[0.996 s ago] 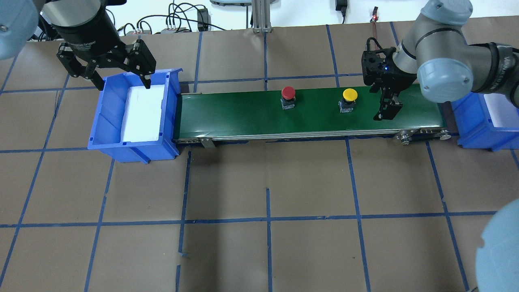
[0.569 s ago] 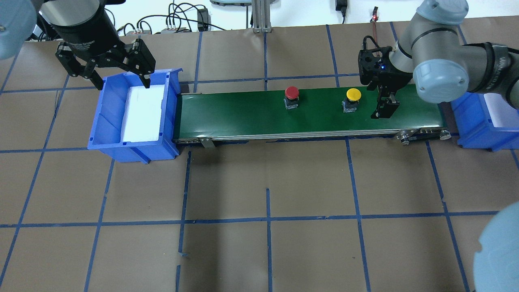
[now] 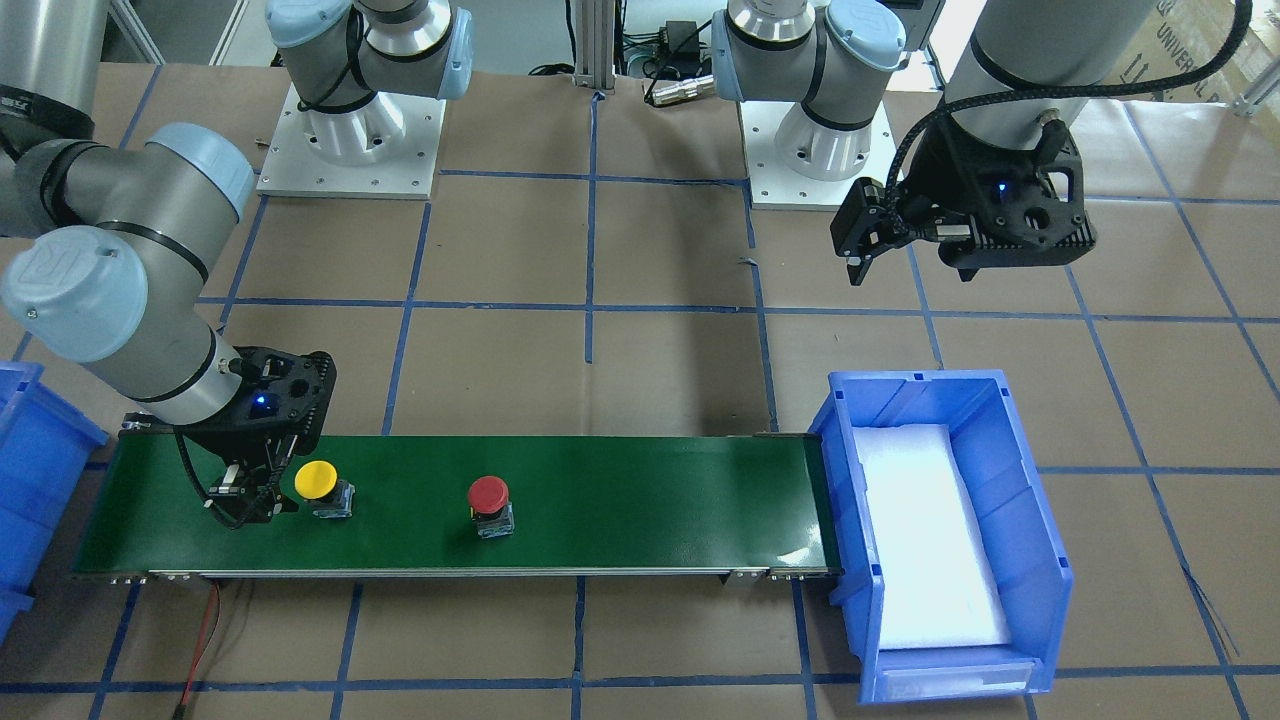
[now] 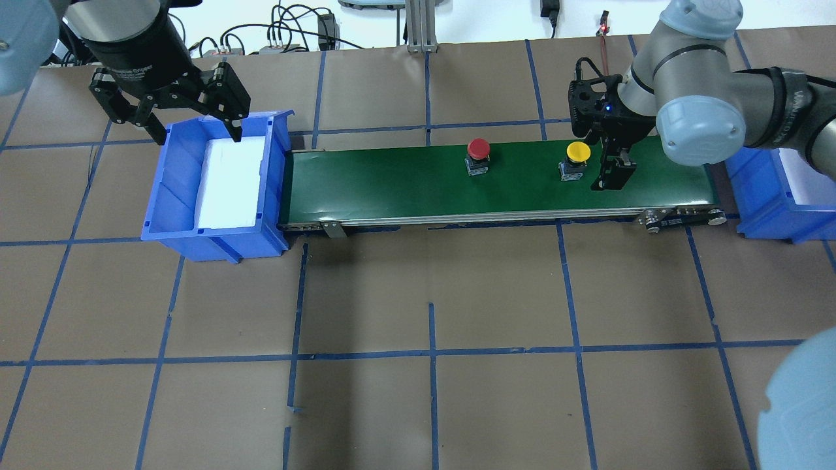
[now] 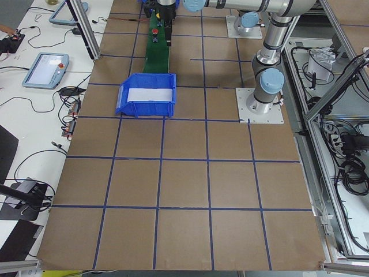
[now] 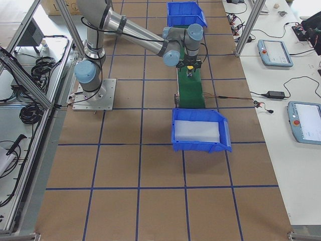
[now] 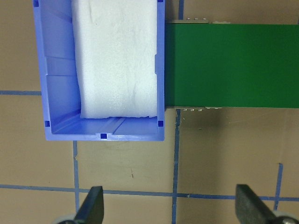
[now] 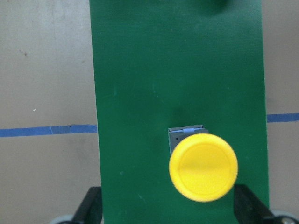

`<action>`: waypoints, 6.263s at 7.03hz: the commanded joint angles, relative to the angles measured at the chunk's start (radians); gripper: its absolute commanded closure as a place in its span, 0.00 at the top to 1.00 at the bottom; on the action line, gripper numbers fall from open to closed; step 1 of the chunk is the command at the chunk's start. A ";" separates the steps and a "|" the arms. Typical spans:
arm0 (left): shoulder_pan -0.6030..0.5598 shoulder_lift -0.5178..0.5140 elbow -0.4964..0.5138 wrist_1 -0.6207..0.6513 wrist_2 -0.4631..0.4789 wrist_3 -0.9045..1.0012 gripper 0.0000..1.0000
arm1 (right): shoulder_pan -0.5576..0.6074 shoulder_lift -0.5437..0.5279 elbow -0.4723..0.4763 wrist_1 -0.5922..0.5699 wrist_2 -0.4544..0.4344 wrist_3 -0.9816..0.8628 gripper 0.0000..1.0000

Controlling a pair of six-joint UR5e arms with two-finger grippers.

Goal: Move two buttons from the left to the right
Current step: 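Lower the right gripper onto the yellow button on the belt and close, then lift the yellow button with the right gripper and carry it over the empty bin, then lower the yellow button into the bin and open the right gripper, then move the right gripper back above the belt end toward the red button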

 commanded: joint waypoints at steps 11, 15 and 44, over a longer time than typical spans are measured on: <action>0.001 0.002 0.002 0.001 -0.002 0.000 1.00 | -0.036 0.001 -0.095 -0.025 -0.046 -0.012 0.08; -0.002 -0.001 0.000 0.001 0.000 0.000 1.00 | -0.350 0.059 -0.256 -0.017 -0.038 -0.145 0.08; -0.002 0.002 -0.001 -0.001 -0.007 -0.002 1.00 | -0.028 0.044 -0.138 0.046 -0.075 -0.176 1.00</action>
